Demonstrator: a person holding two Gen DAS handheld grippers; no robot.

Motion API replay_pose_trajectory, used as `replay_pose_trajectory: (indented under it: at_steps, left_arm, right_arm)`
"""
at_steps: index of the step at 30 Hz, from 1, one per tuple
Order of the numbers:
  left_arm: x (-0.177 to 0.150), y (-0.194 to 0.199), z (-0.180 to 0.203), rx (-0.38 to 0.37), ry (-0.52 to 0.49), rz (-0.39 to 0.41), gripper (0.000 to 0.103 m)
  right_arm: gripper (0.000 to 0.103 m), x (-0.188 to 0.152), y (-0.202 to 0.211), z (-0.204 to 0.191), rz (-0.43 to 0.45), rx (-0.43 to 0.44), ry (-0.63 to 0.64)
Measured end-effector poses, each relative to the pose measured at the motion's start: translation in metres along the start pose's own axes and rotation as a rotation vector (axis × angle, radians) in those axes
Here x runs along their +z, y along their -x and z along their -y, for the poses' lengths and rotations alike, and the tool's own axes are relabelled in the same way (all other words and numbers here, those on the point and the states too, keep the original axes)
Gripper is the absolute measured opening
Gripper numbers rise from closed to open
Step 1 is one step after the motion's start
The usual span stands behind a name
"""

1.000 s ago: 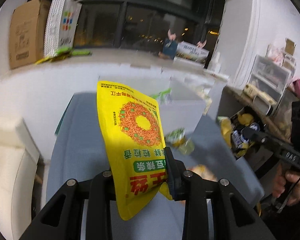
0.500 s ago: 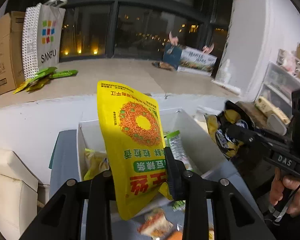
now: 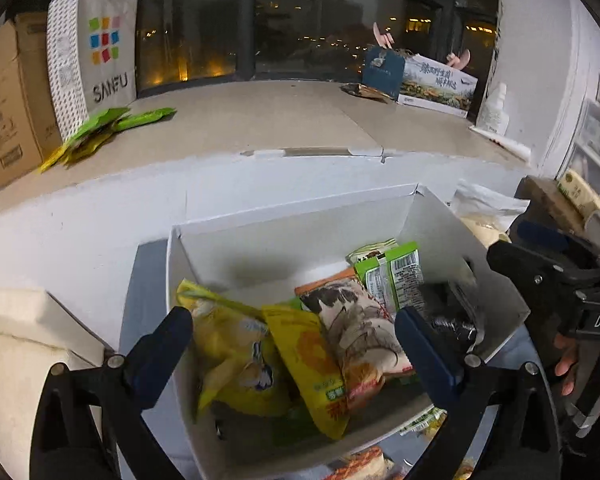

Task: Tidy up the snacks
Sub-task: 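Carry both bags into the white box and open both tools, then withdraw both tools from the box back over the snack pile, then grasp the round white bread pack with the right tool while the left tool grasps the orange-checkered snack bag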

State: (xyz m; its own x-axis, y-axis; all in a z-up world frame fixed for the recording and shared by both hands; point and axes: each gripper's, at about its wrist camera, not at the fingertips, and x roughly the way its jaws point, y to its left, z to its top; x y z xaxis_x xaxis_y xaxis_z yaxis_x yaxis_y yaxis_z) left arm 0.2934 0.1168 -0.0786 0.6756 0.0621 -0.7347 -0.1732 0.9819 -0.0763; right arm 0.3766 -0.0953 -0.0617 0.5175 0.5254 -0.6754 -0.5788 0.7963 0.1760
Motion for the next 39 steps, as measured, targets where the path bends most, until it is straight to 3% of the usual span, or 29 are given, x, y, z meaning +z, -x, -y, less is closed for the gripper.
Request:
replay_pose_trajectory:
  at_steps: [12,20,27,34,39]
  left_arm:
    - [-0.033,0.088,0.001,-0.033,-0.025,0.173,0.103]
    - [-0.103,0.158,0.012,-0.085,-0.016,0.263,0.103]
    - [-0.165,0.188,0.012,-0.092,0.045,0.262,0.103]
    - [-0.213,0.196,0.019,-0.117,0.081,0.247,0.103]
    - [-0.218,0.202,0.019,-0.100,0.077,0.255,0.103]
  right_arm:
    - [0.103,-0.027,0.051,-0.009,0.078,0.023,0.026]
    - [0.103,-0.074,0.121,-0.029,0.169,0.029,0.137]
    - [0.103,-0.129,0.183,-0.032,0.232,0.029,0.183]
    - [0.103,-0.193,0.202,-0.026,0.197,0.016,0.155]
    - [0.103,-0.232,0.179,-0.028,0.095,0.063,0.134]
